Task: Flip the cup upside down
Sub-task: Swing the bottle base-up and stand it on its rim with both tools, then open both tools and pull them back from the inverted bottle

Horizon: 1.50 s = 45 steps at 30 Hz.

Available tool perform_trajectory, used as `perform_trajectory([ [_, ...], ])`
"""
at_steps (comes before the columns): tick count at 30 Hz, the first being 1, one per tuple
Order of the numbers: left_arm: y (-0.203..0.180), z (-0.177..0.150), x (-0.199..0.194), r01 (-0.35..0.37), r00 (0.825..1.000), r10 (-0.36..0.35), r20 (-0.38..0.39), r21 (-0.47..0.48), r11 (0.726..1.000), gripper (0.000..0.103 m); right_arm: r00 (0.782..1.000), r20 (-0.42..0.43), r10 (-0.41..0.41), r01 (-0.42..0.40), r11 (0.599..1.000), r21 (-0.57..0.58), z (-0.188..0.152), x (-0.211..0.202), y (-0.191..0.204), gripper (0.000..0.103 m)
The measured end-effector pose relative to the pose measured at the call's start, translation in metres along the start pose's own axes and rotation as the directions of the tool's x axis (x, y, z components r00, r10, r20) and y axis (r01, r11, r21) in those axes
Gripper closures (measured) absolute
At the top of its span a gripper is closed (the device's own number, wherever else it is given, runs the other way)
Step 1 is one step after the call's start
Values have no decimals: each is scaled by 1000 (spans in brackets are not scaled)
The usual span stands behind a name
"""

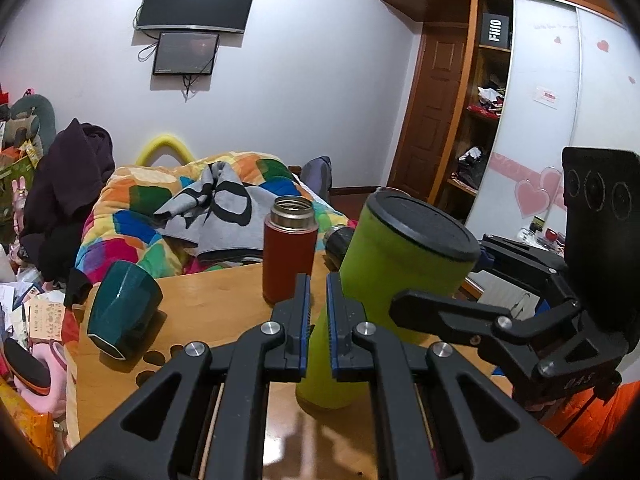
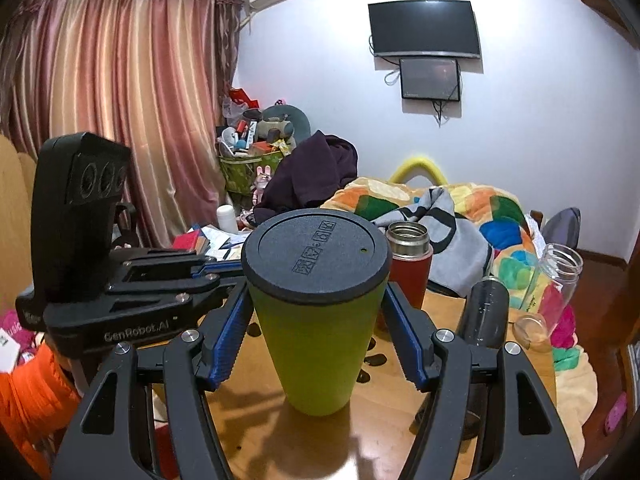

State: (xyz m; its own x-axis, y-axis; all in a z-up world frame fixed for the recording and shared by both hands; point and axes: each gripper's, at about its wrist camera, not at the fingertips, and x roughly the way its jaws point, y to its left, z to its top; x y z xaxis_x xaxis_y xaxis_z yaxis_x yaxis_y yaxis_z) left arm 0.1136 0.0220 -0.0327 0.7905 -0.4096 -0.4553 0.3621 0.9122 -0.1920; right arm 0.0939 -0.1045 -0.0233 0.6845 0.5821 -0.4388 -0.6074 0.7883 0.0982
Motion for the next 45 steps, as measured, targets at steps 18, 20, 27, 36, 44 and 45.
perform_trajectory([
  [18,16,-9,4,-28,1000,28,-14,-40,999,97,999,-30,-19,18,1000,-21,8,15,11,41],
  [20,17,-9,0,-63,998,63,-6,-45,997,97,1000,-23,-8,8,1000,-10,8,11,9,41],
  [27,18,-6,-27,-127,991,129,28,-63,990,96,999,29,-30,31,999,-24,7,-20,11,41],
  [36,-16,-7,-83,-190,964,199,173,-70,979,27,985,103,-141,142,990,-7,-7,-72,16,21],
  [44,-41,-18,-114,-273,931,282,234,-69,960,0,969,158,-190,181,981,73,-18,-111,13,0],
  [45,-44,-20,-116,-278,930,285,232,-63,959,0,967,160,-200,190,979,73,-19,-114,15,0],
])
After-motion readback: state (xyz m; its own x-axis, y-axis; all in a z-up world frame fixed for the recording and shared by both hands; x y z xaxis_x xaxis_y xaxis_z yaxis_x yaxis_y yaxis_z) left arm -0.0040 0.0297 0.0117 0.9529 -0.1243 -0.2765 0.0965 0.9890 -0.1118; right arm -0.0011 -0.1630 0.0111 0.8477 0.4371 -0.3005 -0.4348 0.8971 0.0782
